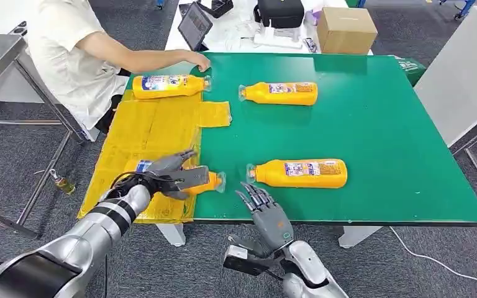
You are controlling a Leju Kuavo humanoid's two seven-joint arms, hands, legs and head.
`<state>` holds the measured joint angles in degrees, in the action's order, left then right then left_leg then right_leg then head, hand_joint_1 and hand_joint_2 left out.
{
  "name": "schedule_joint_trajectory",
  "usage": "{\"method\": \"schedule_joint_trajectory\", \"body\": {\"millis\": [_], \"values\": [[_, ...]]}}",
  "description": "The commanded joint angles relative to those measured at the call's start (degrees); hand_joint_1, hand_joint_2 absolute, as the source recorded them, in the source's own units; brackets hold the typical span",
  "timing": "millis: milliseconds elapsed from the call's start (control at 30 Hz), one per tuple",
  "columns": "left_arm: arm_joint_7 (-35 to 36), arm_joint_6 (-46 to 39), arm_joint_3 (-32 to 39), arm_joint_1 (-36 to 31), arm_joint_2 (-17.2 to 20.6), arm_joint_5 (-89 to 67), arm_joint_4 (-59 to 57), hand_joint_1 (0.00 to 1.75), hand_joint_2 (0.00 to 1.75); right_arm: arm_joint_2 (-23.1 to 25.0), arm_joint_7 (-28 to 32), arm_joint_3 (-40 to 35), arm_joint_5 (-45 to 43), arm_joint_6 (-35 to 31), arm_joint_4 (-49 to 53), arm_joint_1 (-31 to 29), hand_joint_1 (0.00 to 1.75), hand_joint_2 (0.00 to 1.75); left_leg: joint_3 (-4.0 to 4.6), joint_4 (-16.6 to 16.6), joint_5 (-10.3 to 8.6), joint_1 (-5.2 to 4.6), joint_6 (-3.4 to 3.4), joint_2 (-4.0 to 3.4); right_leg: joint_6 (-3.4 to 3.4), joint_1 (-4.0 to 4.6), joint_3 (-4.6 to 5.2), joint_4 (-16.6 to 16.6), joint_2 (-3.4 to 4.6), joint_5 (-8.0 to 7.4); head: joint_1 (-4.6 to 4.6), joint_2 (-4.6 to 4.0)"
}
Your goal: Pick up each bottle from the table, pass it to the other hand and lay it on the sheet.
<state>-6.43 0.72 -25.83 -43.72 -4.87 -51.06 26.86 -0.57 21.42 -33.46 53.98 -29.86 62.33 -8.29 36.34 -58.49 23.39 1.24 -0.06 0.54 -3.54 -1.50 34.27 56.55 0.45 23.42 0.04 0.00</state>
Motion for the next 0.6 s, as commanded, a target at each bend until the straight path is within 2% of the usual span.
{"method": "schedule_joint_trajectory", "body": {"millis": [33, 233, 400, 500, 600], "values": [[-0.45, 2.28, -2.05, -0.94, -0.45, -0.65, -6.46, 0.0, 1.75, 1.19, 1.88, -1.15, -1.78, 0.37, -8.71, -3.91, 0.0, 0.0, -0.28, 0.11, 0.06, 0.0, 0.1, -0.12, 0.19, 0.05, -0.28, -0.14, 0.02, 0.03, 0.0, 0.0], [-1.61, 1.85, -1.43, -0.57, -0.48, 0.41, -5.82, 0.0, 1.75, 1.27, 2.12, -0.96, -2.16, 0.25, -9.5, -4.01, 0.0, 0.0, -0.23, 0.09, 0.04, 0.0, 0.09, -0.15, 0.19, 0.05, -0.25, -0.11, 0.07, 0.0, 0.02, 0.0], [-7.81, 1.89, 1.4, 1.27, -1.41, 6.78, 0.08, 0.0, 1.75, 1.07, 2.54, -0.26, -2.3, -0.89, -10.21, -3.73, 0.0, 0.0, -0.14, 0.06, 0.02, -0.02, 0.06, -0.02, 0.1, 0.01, -0.18, -0.07, -0.01, 0.02, 0.02, 0.0], [-12.32, -0.18, 4.15, 7.38, -2.81, 15.42, 12.81, 0.0, 1.75, 1.03, 1.94, 0.38, -1.84, -1.59, -9.18, -2.67, 0.0, 0.0, -0.12, 0.06, 0.01, -0.03, 0.08, 0.05, 0.09, -0.01, -0.19, -0.07, -0.06, 0.04, 0.02, 0.0], [-12.09, 0.94, 1.28, 16.0, -1.67, 22.99, 29.62, 0.0, 1.75, 0.13, 0.8, 0.84, -1.2, -1.95, -7.49, -0.85, 0.0, 0.0, -0.27, 0.12, 0.09, -0.03, 0.15, 0.03, 0.18, 0.03, -0.36, -0.17, -0.11, 0.1, 0.02, 0.0]]}}
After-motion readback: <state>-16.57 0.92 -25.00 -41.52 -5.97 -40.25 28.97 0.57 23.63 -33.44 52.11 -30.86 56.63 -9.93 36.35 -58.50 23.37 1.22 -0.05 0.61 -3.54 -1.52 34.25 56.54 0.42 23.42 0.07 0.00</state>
